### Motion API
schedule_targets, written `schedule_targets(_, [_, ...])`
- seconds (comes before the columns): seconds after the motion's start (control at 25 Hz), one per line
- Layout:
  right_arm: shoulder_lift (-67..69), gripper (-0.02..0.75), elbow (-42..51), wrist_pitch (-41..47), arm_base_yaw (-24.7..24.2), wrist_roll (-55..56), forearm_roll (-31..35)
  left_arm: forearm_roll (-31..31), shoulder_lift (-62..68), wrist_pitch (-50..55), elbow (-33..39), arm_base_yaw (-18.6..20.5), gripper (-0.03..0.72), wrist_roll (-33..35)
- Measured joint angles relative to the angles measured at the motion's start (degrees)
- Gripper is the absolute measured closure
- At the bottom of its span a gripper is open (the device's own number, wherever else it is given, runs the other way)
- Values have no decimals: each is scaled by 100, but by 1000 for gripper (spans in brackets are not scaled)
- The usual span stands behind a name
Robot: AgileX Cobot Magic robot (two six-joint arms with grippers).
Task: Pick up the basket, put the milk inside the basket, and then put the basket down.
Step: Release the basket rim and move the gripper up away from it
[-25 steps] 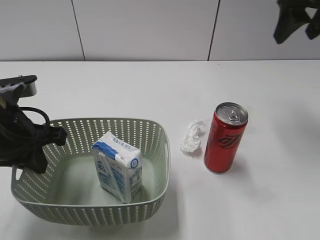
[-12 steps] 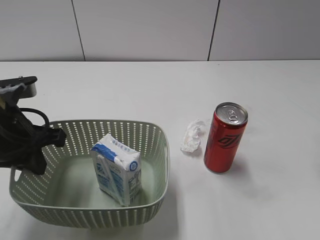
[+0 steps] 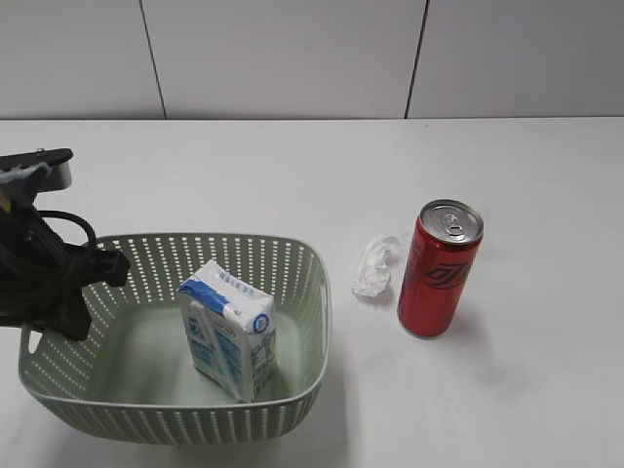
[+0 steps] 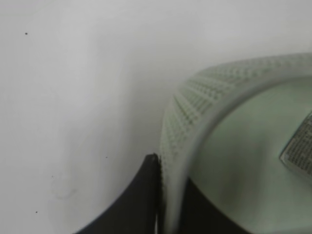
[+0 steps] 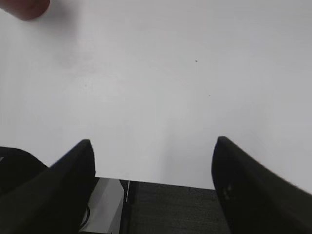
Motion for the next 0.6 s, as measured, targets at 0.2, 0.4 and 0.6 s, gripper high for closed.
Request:
schedule_targets(0.2, [-1212, 155, 817, -99, 0, 0, 12, 0, 0, 0, 0, 0, 681, 0])
schedule_targets(0.4, [-2412, 155, 1372, -124, 0, 0, 51, 0, 0, -6, 0, 0, 681, 0])
schedule_targets(0.6, [-3480, 155, 1394, -226, 0, 6, 51, 0, 0, -11, 0, 0, 681, 0])
